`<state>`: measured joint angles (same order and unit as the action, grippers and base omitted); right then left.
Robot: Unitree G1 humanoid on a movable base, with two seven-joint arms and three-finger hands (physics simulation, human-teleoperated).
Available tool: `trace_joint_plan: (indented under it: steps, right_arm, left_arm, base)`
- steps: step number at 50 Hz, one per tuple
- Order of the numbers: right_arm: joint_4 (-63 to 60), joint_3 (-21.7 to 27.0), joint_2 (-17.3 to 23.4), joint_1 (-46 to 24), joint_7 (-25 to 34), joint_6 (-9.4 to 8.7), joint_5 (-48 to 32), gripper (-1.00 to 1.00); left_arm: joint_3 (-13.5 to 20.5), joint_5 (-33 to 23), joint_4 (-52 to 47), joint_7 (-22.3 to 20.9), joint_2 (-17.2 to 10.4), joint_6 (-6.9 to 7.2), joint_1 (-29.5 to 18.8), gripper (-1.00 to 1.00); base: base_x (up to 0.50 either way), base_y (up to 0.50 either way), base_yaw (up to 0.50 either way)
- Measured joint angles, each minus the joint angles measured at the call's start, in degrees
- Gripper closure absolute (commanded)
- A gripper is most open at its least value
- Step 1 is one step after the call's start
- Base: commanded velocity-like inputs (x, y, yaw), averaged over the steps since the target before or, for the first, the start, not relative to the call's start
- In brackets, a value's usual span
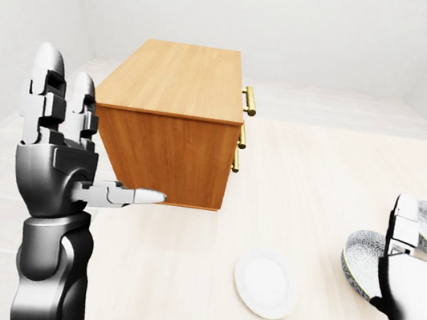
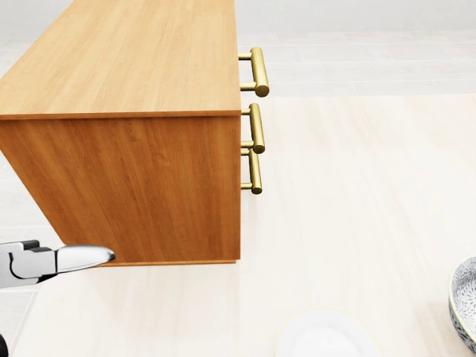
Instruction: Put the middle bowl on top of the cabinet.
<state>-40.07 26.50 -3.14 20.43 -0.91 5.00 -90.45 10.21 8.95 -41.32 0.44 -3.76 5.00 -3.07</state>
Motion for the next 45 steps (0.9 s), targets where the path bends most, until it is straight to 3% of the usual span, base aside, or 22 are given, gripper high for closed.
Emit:
trace_joint_plan:
  steps: [16, 45]
  right_arm:
    - [7.36, -6.65, 3.29, -0.59, -5.49, 0.0, -3.82, -1.0]
    - [25.56, -7.87, 8.35, -1.4, -11.97, 0.0, 1.43, -1.0]
  left_arm:
    - [-0.51, -0.67, 0.43, -0.59, 0.18, 0.0, 0.2, -1.0]
    - [-1.34, -1.71, 0.8, -1.4, 0.41, 0.0, 0.41, -1.0]
  base:
    - [0.0, 0.0, 0.0]
    - [0.0, 0.0, 0.0]
